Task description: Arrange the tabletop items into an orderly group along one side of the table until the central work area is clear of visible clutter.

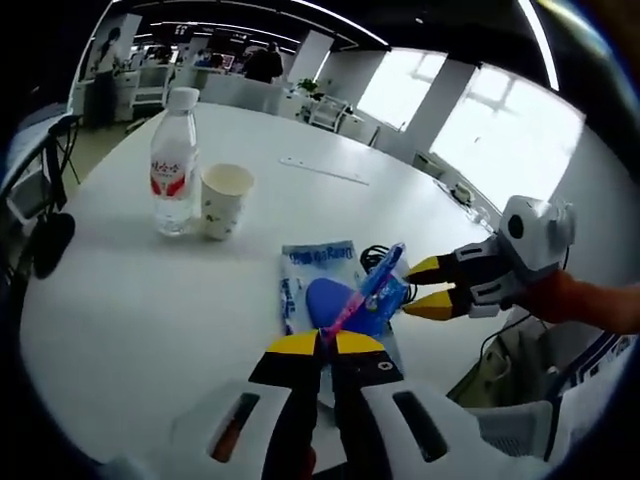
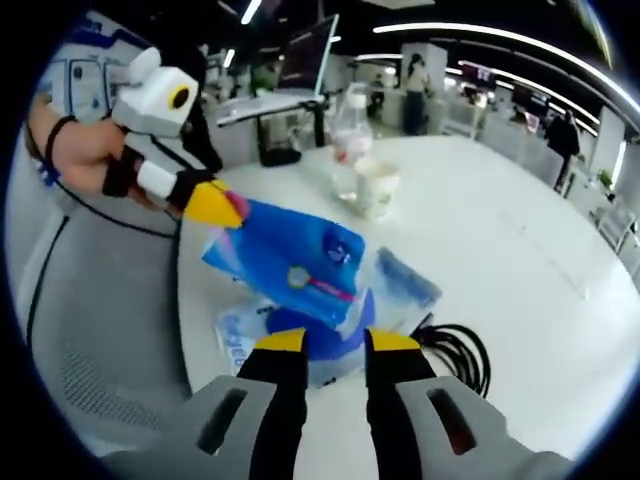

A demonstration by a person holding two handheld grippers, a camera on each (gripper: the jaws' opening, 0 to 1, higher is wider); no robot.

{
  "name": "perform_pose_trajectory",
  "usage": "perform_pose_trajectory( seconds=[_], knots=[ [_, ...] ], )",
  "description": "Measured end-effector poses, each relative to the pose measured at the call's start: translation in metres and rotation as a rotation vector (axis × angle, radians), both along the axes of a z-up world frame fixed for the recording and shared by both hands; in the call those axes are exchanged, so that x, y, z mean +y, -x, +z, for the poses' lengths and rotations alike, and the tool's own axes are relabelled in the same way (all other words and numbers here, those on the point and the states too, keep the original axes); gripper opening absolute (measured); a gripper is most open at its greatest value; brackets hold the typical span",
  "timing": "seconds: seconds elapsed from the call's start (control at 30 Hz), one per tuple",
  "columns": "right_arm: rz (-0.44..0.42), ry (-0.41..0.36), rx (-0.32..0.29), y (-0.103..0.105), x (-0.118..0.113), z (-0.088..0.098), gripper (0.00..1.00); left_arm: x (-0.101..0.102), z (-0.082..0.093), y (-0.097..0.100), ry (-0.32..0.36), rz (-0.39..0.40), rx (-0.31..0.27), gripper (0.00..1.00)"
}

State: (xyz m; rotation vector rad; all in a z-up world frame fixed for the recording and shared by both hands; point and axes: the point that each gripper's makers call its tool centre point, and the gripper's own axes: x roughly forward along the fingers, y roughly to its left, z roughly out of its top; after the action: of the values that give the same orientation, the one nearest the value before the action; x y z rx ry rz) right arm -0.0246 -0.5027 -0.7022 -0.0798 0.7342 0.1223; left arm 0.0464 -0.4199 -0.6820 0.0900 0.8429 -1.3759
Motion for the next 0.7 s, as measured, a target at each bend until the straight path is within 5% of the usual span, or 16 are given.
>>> perform_pose_trajectory(
  seconds=[0.5,0.7],
  knots=[
    [0.008,-0.051,-0.044,-0.009,0.009,0.018,0.00,0.003,-0.005,-0.015,-0.042,0.003,-0.057,0.02],
    [-0.064,-0.112,-0.024,-0.003,0.008,0.017,0.00,0.000,-0.005,-0.017,-0.046,0.004,-0.067,0.06]
  ],
)
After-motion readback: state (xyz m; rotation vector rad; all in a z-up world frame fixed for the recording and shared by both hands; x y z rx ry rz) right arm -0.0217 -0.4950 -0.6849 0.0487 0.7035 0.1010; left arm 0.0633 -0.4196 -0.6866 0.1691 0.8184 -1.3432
